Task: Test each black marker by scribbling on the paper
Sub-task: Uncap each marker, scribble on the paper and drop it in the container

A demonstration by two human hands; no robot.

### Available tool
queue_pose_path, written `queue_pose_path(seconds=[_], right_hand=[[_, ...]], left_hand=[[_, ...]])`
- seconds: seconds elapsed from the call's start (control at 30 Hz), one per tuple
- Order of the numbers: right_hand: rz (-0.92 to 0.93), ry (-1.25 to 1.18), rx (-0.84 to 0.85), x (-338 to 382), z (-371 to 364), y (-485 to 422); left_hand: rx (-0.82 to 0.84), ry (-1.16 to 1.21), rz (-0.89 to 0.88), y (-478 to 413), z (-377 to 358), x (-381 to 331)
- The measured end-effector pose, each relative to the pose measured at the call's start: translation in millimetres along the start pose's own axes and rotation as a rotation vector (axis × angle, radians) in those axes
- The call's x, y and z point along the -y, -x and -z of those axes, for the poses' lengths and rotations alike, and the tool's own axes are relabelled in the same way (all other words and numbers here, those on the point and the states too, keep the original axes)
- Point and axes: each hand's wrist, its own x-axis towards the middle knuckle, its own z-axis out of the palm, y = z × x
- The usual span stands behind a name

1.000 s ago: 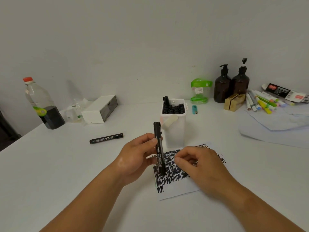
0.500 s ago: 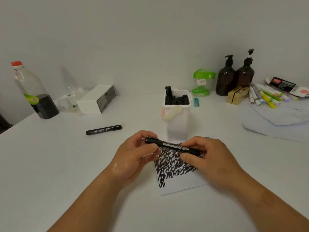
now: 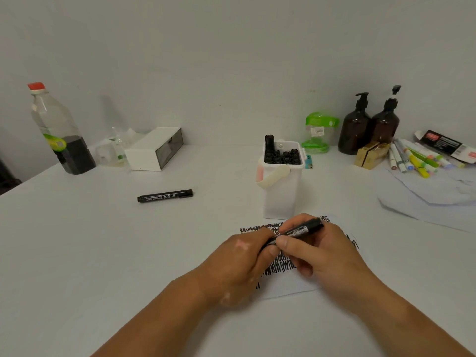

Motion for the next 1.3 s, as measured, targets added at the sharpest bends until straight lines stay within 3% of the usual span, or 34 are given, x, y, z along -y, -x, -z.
queue_pose_path(seconds=[0.33, 0.43, 0.57, 0.77, 0.93, 1.3], right_hand=[[0.029, -0.008, 0.05, 1.4, -2.5, 2.6], [0.037, -0.007, -0.056, 0.5, -3.0, 1.0], [-0.031, -0.104, -0.163, 1.9, 8.2, -1.9], [-0.095, 0.161, 0.112, -1.4, -2.2, 6.0], [-0.036, 0.454, 0.061, -8.5, -7.2, 6.7], [-0.027, 0.539, 0.079, -9.4, -9.3, 6.9]], left_hand=[[-0.02, -0.032, 0.01, -0.8, 0.3, -2.2], [0.001, 0.077, 0.039, 0.1, 4.3, 2.8], [-0.12, 0.026, 0.139, 2.5, 15.8, 21.6], [-0.006, -0.135, 0.227, 5.0, 15.5, 34.8], [0.032, -0.157, 0.246, 4.5, 15.8, 37.7], [0.059, -0.17, 0.256, 4.3, 15.5, 41.4]])
